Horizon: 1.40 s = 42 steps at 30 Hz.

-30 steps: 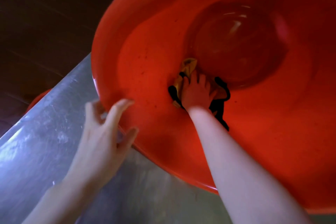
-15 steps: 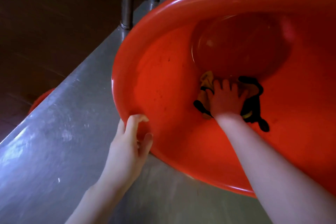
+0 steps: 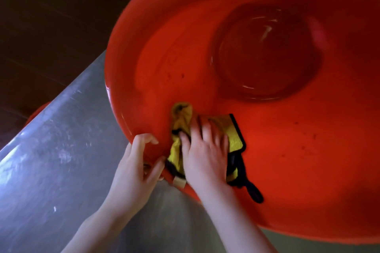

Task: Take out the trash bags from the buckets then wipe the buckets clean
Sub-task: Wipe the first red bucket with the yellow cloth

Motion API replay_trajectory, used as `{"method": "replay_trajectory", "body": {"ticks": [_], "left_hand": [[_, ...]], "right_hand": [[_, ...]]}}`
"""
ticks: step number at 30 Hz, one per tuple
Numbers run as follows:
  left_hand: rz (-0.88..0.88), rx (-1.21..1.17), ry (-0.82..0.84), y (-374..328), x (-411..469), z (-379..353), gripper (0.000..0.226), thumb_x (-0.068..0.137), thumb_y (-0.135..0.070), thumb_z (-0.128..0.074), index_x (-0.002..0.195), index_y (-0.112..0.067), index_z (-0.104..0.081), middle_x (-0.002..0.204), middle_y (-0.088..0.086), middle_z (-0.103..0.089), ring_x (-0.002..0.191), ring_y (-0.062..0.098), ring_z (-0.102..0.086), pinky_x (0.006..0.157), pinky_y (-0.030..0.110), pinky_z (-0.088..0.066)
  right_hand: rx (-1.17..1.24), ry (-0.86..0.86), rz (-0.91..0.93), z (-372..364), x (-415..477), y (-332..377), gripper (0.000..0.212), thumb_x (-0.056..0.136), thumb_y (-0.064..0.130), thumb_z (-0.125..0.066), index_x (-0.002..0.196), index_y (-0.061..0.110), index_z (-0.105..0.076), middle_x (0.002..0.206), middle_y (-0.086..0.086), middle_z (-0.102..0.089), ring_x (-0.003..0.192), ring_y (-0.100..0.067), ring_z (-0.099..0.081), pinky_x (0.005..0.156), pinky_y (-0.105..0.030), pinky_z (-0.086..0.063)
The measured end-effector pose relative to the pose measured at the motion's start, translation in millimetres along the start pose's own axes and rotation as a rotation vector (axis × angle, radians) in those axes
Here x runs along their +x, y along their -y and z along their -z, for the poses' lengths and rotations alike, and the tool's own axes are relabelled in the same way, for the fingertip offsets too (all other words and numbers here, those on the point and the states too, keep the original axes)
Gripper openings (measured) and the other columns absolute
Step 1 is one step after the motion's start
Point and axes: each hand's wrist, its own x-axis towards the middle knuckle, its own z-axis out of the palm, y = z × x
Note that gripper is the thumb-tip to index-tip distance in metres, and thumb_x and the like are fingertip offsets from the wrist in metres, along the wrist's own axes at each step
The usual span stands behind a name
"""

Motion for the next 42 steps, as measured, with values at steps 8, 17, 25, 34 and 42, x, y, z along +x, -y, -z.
{"method": "replay_trajectory", "body": {"ticks": [8,17,25,34,42], "left_hand": [[0.037,-0.042,0.006,-3,-1,-1,0.045,0.089,-0.015,-0.066,0.101,-0.05,-0.04,0.083,0.005,-0.058,0.065,0.014,-0.07,0.056,0.014,-0.05],[-0.007,0.028,-0.006,-4,-1,0,0.048,0.086,-0.016,-0.068,0.105,-0.05,-0.039,0.096,-0.008,-0.057,0.076,0.012,-0.063,0.06,0.015,-0.049],[0.062,-0.009,-0.011,-13,-5,1,0.044,0.09,-0.015,-0.065,0.103,-0.048,-0.04,0.084,0.001,-0.055,0.066,0.013,-0.067,0.058,0.015,-0.05],[-0.353,0.591,-0.362,-69,39,61,0.042,0.086,-0.022,-0.063,0.127,-0.022,-0.056,0.124,0.017,-0.036,0.098,0.014,-0.04,0.081,0.028,-0.04],[-0.231,0.469,-0.249,-50,37,52,0.044,0.081,-0.006,-0.068,0.119,-0.024,-0.053,0.111,-0.002,-0.027,0.066,0.011,-0.052,0.058,0.039,-0.057]], "right_hand": [[0.005,0.025,-0.27,-18,135,-42,0.05,0.101,0.047,-0.03,0.145,0.024,-0.035,0.148,-0.007,-0.033,0.136,-0.029,-0.029,0.109,-0.056,-0.025],[0.057,-0.074,0.1,-3,-16,-4,0.046,0.095,0.05,-0.038,0.128,0.023,-0.056,0.13,-0.006,-0.054,0.117,-0.033,-0.051,0.101,-0.057,-0.04],[0.015,0.124,-0.209,-9,109,-42,0.052,0.1,0.05,-0.03,0.147,0.027,-0.032,0.151,-0.006,-0.031,0.138,-0.029,-0.029,0.113,-0.054,-0.021],[-0.001,0.034,-0.2,-23,131,-53,0.051,0.101,0.048,-0.03,0.147,0.026,-0.033,0.149,-0.01,-0.03,0.135,-0.033,-0.028,0.11,-0.063,-0.019],[-0.168,0.107,-0.109,-9,120,-82,0.051,0.101,0.048,-0.029,0.148,0.029,-0.028,0.15,-0.004,-0.031,0.138,-0.03,-0.025,0.113,-0.063,-0.012]]}}
